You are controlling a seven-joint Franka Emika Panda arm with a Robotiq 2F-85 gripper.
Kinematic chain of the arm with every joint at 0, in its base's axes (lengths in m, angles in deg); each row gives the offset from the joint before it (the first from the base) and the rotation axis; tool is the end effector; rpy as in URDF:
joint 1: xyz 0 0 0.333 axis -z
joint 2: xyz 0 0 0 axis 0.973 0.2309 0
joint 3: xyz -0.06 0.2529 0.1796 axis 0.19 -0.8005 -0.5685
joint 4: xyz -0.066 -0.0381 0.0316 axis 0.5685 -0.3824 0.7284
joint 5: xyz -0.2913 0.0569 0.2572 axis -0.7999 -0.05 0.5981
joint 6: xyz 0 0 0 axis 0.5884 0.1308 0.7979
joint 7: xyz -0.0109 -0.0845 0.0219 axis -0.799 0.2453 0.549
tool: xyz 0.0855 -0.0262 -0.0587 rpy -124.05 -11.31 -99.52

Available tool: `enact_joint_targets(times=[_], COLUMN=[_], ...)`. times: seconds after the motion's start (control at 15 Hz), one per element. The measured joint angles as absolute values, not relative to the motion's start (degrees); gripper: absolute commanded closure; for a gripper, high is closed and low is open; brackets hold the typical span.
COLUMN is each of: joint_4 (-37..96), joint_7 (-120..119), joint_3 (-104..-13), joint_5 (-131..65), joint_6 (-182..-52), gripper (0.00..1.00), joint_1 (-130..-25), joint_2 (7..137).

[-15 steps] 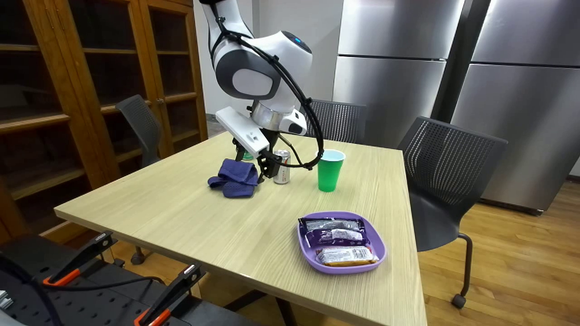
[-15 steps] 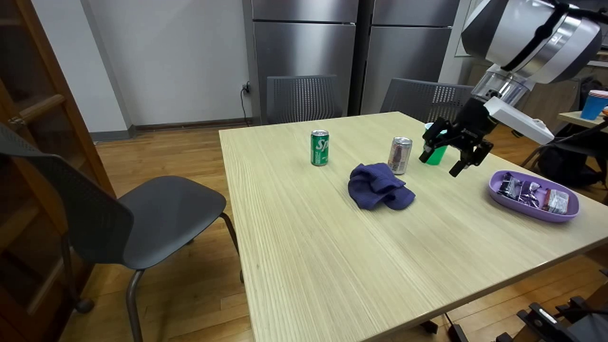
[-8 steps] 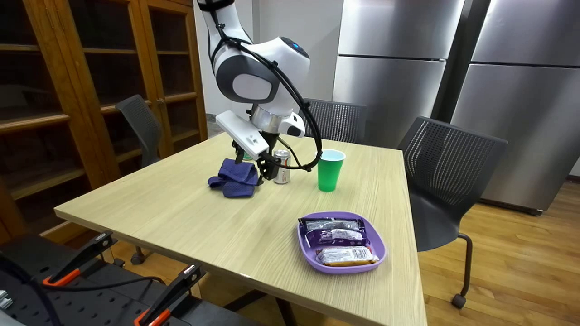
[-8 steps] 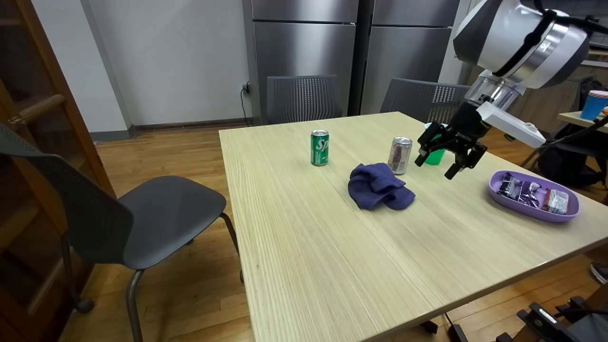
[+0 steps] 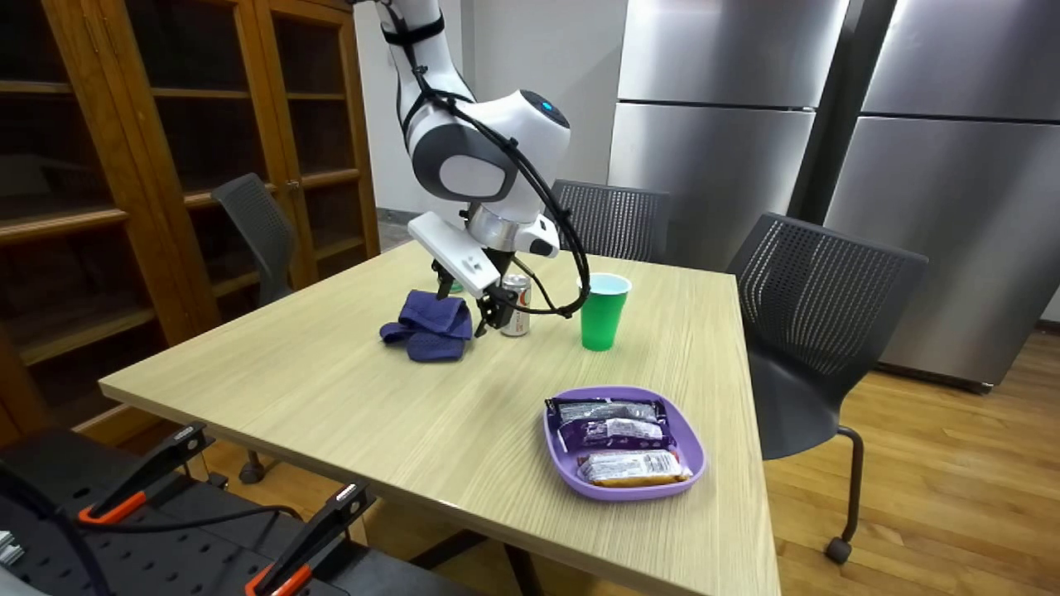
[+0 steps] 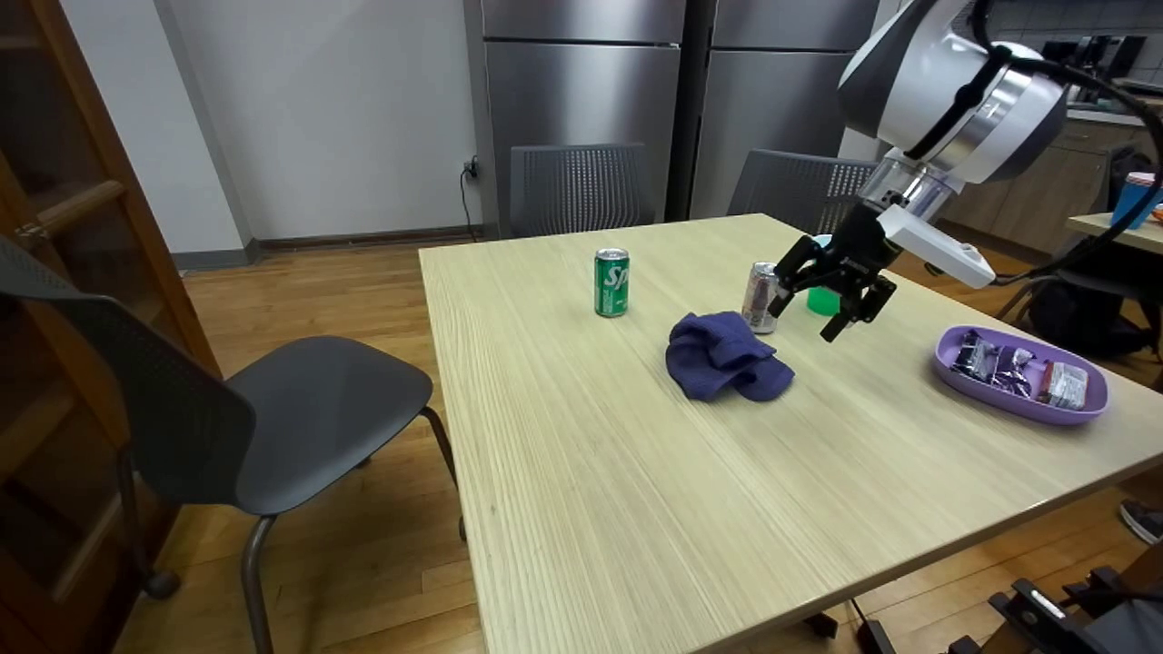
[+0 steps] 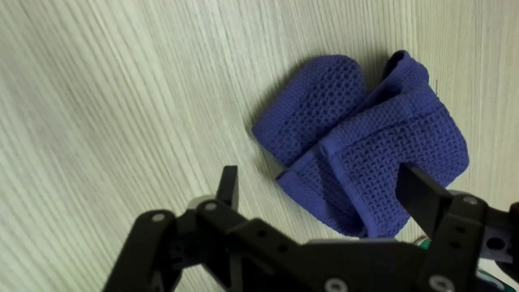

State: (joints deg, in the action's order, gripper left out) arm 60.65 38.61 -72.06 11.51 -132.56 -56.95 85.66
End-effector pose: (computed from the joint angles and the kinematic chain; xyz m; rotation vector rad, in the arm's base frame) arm 0.5383 -0.1053 0.1420 -2.6996 0.3191 -0.1098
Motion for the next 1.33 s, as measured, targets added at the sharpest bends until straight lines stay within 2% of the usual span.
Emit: enact_joint_targets(times=[1.33], joint_4=[44.26], joint_7=[43.34], joint_3=[-73.49], joint_5=[13.47], joint_6=[-118.57], gripper=[0.00], joint_1=[-56.95], joint_2=[97.56])
